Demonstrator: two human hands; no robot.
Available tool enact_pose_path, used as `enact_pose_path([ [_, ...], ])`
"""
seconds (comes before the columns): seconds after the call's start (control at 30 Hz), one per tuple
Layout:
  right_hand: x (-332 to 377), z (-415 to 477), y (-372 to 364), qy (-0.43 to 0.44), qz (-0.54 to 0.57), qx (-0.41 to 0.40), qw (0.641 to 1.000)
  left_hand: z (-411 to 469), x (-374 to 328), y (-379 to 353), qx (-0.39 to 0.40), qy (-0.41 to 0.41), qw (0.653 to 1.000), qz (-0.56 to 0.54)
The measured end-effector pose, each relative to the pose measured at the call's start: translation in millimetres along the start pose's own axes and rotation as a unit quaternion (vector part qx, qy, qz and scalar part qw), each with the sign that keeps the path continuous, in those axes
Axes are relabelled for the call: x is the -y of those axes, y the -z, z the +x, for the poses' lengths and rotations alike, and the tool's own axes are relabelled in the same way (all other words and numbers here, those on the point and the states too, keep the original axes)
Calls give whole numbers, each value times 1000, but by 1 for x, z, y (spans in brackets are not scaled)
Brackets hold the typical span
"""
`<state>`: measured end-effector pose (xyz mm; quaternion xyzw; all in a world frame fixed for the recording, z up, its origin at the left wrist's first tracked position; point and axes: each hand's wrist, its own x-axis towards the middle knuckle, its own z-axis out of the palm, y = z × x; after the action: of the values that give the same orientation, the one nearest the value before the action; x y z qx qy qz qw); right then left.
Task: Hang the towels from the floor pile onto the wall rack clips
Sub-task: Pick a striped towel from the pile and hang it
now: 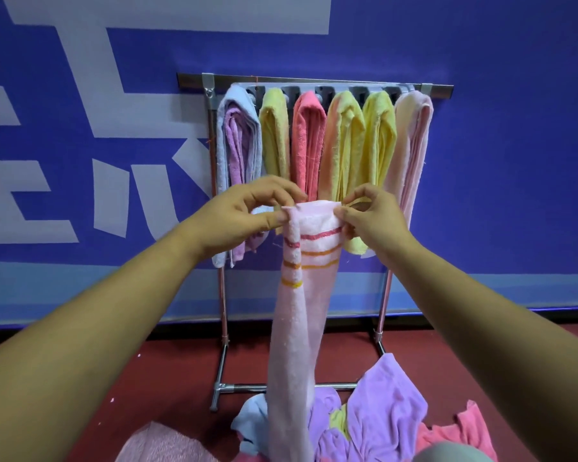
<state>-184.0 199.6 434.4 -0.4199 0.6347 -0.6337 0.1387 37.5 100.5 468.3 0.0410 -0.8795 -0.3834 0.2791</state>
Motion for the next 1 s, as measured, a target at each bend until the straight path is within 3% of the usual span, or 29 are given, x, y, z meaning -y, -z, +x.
enact_pose_path([
  [0.1, 1, -4, -7, 5, 37, 48, 998, -1, -3, -8, 31, 16, 999, -27],
  [0.27, 2, -10, -16, 3, 95, 84, 992, 5, -1, -7, -29, 37, 995, 89],
  [0.43, 10, -17, -27, 10, 101, 155, 983, 1, 11, -9, -98, 67, 988, 101],
  [0.63, 18, -24, -32, 20, 87, 224, 971, -1, 14, -11, -126, 86, 983, 106],
  [0.77, 22, -29, -29, 89, -7, 218, 972, -3, 15, -12, -135, 103, 982, 85],
  [1.0, 15, -26, -34, 92, -23, 213, 972, -3, 18, -13, -119, 113, 982, 98],
])
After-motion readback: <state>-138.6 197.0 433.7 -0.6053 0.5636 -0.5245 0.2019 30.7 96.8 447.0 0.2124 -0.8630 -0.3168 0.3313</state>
